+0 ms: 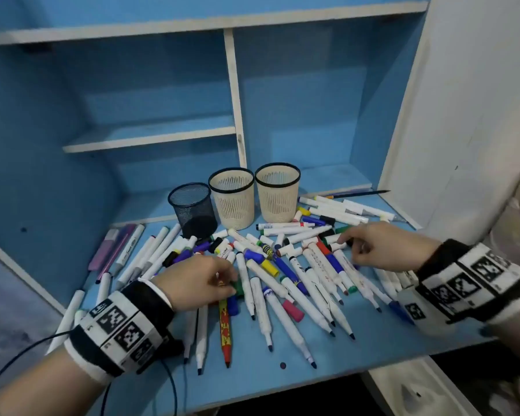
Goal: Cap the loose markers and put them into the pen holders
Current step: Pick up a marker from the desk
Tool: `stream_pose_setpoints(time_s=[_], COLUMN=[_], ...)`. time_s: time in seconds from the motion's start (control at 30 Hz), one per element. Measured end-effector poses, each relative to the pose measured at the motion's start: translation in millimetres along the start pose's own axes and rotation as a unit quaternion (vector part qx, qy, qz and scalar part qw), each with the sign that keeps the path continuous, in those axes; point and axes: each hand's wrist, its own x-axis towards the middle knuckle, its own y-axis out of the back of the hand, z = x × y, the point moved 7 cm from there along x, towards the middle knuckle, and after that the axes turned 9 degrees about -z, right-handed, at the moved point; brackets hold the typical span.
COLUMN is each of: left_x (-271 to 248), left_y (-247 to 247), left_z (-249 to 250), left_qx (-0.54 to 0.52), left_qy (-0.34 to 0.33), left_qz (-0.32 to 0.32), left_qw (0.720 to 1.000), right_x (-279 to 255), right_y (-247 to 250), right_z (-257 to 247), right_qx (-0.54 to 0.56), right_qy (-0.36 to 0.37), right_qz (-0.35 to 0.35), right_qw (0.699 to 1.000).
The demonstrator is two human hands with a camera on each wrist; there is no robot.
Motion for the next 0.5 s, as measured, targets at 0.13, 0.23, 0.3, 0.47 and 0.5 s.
stream_pose_setpoints(time_s=[0.13,0.23,0.3,0.47,0.5], left_x=[7,8,5,-5,-8], left_y=[-7,-11,-11,-16,-17], left_z=[-13,-16,-16,-25,-27], left_qx=[0.034,0.047,0.053,0.061,0.062], left_qy=[0.033,0.038,0.038,0.05,0.055], left_qz=[-0.047,-0.068,-0.078,-0.079,-0.072], left_qw=[0.998,0.996,0.995,0.994,0.994], right_x=[14,24,28,33,33], right_y=[-8,-9,-10,-15,-14], right_z=[4,0,-1,-6,-7], right_qx=[-0.056,-0.091,-0.116,-0.125,-0.12], right_qy=[-0.018,-0.012,-0.018,-0.031,-0.033], right_qz=[-0.064,-0.075,-0.08,-0.086,-0.083], right_qw=[0.996,0.993,0.99,0.988,0.989])
